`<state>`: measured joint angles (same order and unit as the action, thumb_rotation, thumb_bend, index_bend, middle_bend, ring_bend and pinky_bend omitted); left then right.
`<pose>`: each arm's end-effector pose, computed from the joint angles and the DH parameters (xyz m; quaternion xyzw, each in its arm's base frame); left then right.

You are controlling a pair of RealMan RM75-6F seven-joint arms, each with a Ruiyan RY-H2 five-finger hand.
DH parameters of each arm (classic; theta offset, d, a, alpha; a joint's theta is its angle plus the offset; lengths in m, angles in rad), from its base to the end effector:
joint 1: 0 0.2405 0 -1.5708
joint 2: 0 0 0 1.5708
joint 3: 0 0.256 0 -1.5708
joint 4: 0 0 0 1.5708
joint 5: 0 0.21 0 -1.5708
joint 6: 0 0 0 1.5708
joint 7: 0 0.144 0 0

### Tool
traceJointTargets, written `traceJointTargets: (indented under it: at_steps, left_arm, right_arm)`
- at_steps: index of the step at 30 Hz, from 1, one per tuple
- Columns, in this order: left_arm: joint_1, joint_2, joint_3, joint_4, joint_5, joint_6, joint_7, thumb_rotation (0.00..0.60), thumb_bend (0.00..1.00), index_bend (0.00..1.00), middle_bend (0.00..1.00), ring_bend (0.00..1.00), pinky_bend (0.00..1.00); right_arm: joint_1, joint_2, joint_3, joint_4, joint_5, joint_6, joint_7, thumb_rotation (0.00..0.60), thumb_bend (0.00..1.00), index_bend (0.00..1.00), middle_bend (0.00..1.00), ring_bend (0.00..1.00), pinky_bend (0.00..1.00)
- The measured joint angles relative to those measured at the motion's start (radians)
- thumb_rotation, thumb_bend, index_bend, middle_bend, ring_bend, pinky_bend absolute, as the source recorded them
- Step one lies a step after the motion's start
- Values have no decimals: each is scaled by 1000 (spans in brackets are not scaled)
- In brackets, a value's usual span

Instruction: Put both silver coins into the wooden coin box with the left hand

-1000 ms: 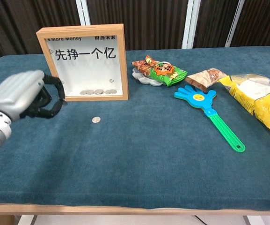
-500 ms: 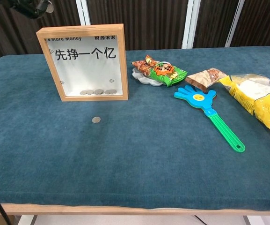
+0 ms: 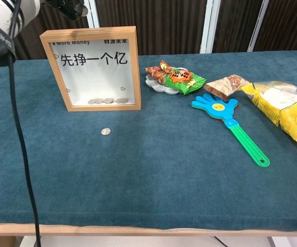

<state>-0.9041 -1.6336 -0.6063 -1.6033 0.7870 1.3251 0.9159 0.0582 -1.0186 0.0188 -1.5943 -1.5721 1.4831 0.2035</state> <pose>-0.0332 0.4023 0.0715 -0.5781 -0.3170 -0.4498 0.6025 -0.3195 -0.1665 0.1848 0.5969 -0.4170 0.4064 0.5520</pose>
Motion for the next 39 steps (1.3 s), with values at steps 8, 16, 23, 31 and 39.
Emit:
traceJointTargets:
  at_steps: [8,16,23,31,39]
  left_arm:
    - [-63,-44,4,112,-44,17,-14,600,472,591,1000,1000,1000]
    - [-106,-88,23,216,-73,21,-39,600,470,590,1000,1000,1000]
    - [-126,-103,41,267,-69,19,-63,600,471,590,1000,1000,1000]
    - [-138,-114,57,302,-75,14,-79,600,470,590,1000,1000,1000]
    - [-142,-113,70,307,-79,10,-80,600,467,590,1000,1000,1000]
  right_arm:
    - [-3,6,-1,4,-1,5,17,600,154,0,0,0,0]
    - [-4,12,-1,8,0,6,31,600,154,0,0,0,0]
    - [-8,16,1,9,5,13,44,600,154,0,0,0,0]
    - [-8,18,0,9,4,11,42,600,154,0,0,0,0]
    - [-9,17,1,10,5,12,42,600,154,0,0,0,0]
